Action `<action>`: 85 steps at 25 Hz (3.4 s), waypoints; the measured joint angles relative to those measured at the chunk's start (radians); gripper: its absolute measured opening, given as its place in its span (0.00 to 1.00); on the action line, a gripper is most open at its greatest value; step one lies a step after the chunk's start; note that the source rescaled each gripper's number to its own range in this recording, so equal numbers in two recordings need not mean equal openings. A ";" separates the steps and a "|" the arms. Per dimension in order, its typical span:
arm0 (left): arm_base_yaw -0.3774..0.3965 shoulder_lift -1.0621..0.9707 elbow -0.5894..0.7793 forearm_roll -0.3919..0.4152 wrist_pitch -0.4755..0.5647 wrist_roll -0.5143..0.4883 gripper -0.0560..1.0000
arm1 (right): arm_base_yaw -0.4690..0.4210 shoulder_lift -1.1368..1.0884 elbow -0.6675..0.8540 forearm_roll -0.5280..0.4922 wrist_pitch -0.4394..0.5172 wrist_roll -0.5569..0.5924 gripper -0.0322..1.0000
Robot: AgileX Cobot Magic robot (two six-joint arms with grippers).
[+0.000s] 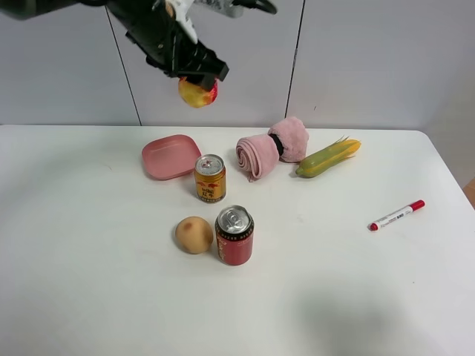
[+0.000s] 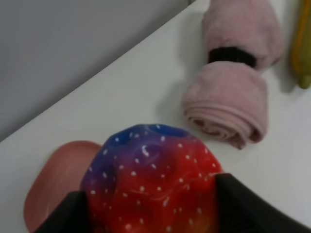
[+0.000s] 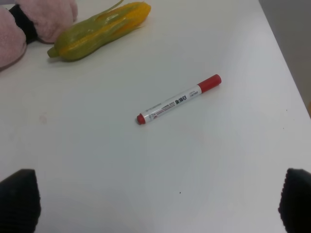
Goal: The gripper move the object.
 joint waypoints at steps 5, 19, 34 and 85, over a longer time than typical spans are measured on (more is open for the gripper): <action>0.089 -0.024 0.315 -0.007 -0.366 -0.002 0.06 | 0.000 0.000 0.000 0.000 0.000 0.000 1.00; 0.198 0.047 0.579 -0.008 -0.871 -0.003 0.06 | 0.000 0.000 0.000 0.000 0.000 0.000 1.00; 0.201 0.201 0.580 -0.008 -0.945 -0.003 0.06 | 0.000 0.000 0.000 0.000 0.000 0.000 1.00; 0.728 -0.902 0.578 -0.123 0.179 0.325 0.99 | 0.000 0.000 0.000 0.000 0.000 0.000 1.00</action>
